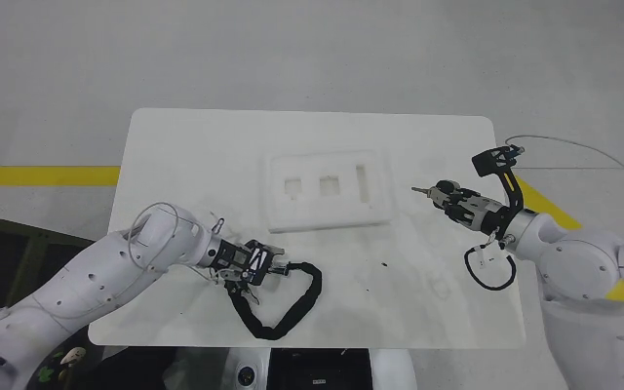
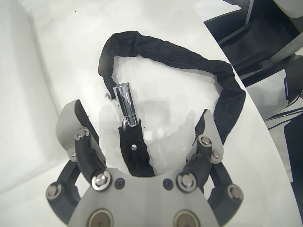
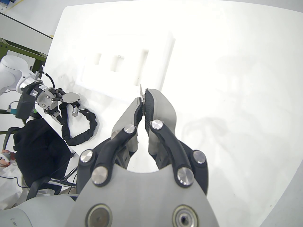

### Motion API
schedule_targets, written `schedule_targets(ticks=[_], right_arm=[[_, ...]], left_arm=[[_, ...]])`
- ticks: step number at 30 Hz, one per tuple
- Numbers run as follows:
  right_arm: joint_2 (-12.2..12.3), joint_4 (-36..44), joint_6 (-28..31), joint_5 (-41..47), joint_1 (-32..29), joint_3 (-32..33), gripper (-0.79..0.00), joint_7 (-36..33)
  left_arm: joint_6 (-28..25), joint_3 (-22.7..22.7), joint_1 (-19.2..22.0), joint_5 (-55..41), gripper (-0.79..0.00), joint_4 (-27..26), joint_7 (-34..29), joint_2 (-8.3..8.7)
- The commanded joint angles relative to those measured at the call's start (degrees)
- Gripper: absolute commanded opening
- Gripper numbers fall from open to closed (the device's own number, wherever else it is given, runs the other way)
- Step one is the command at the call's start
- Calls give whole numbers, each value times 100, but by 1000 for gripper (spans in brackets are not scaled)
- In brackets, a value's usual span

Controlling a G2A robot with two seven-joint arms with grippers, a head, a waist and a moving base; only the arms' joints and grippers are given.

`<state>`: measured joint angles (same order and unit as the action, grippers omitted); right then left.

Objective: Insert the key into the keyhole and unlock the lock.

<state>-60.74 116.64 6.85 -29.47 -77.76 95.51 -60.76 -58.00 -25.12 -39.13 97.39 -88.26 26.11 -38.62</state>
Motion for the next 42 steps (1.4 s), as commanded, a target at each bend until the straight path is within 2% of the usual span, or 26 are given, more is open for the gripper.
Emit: schedule_targets(ticks=[1, 8, 11, 17, 27, 31, 34, 42], right_arm=[[0, 0, 0, 0, 0, 0, -785, 0], [0, 0, 0, 0, 0, 0, -785, 0], [0, 0, 0, 0, 0, 0, -785, 0], [0, 0, 0, 0, 0, 0, -785, 0], [0, 0, 0, 0, 0, 0, -785, 0], [0, 0, 0, 0, 0, 0, -785, 0], [0, 0, 0, 0, 0, 0, -785, 0], [0, 0, 0, 0, 0, 0, -785, 0]], left_arm=[[0, -12, 14, -64, 0, 6, -100, -37], [22, -56, -8, -207, -15, 51, -455, -156], [23, -87, -20, -200, -102, 40, -577, -186], [54, -166, -77, -205, -394, 53, -665, -220], [68, -327, -163, -339, -483, 180, -753, -274], [36, -398, -196, -512, -560, 261, -805, -305], [0, -439, -211, -619, -785, 301, -839, -333], [0, -500, -233, -1032, -785, 474, -657, -392]])
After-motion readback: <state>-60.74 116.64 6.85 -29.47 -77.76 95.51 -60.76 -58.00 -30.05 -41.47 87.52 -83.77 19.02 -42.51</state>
